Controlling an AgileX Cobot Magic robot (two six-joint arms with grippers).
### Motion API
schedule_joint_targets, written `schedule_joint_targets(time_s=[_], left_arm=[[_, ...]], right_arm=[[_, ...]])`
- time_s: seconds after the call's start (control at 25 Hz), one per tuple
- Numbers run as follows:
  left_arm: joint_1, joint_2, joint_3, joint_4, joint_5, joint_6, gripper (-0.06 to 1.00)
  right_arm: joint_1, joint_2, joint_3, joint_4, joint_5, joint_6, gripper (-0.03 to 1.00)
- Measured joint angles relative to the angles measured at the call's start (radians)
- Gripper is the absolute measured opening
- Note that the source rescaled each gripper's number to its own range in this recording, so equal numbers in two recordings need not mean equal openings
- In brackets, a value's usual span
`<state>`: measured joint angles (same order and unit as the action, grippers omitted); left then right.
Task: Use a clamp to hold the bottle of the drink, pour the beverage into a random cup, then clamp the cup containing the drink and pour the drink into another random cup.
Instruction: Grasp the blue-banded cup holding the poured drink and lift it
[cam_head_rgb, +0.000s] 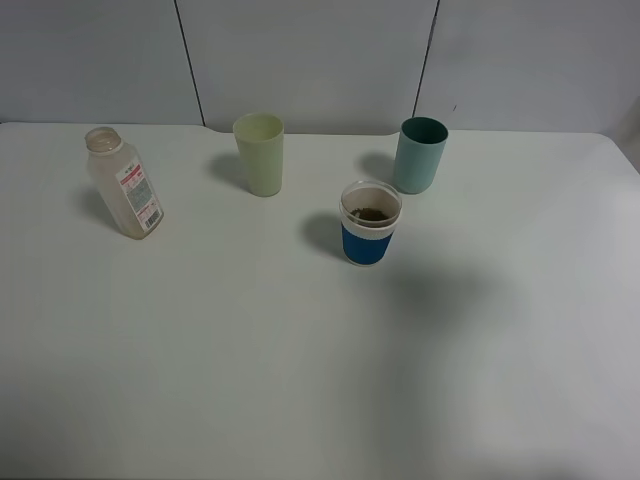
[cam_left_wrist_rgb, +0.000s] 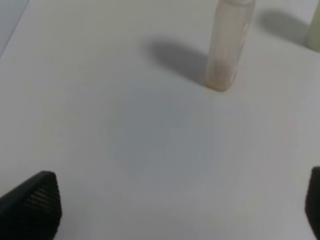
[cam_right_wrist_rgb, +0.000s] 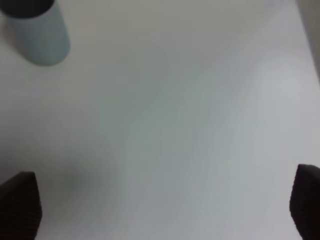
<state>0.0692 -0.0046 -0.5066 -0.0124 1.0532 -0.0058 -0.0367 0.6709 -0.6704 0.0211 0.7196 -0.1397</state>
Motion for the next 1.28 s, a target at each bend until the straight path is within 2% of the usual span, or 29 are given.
schedule_joint_targets(time_s=[0.12,0.16,0.2,0.24,0.28,0.4,0.52,0.88,1.28], left_arm=[[0.0,0.0,0.0,0.0,0.0,0.006,0.99],[0.0,0.0,0.0,0.0,0.0,0.006,0.99],[0.0,0.0,0.0,0.0,0.0,0.006,0.99],[0.0,0.0,0.0,0.0,0.0,0.006,0.99],[0.0,0.0,0.0,0.0,0.0,0.006,0.99],[0.0,0.0,0.0,0.0,0.0,0.006,0.99],[0.0,0.0,0.0,0.0,0.0,0.006,0.99],[0.0,0.0,0.0,0.0,0.0,0.006,0.99],[0.0,0.0,0.0,0.0,0.0,0.006,0.99]], right_arm=[[0.08,0.063,0.0,0.007,-0.034,-0.046,1.0],[0.08,0.063,0.0,0.007,-0.034,-0.046,1.0],[0.114,0.084,0.0,0.008,-0.048,-0.053,1.0],[0.2,0.131,0.0,0.008,-0.087,-0.061,1.0],[0.2,0.131,0.0,0.008,-0.087,-0.061,1.0],[0.333,0.229,0.0,0.011,-0.166,-0.069,1.0],[0.403,0.305,0.0,0.012,-0.198,-0.08,1.0],[0.504,0.446,0.0,0.012,-0.2,-0.103,1.0],[0.512,0.475,0.021,0.012,-0.21,-0.066,1.0]])
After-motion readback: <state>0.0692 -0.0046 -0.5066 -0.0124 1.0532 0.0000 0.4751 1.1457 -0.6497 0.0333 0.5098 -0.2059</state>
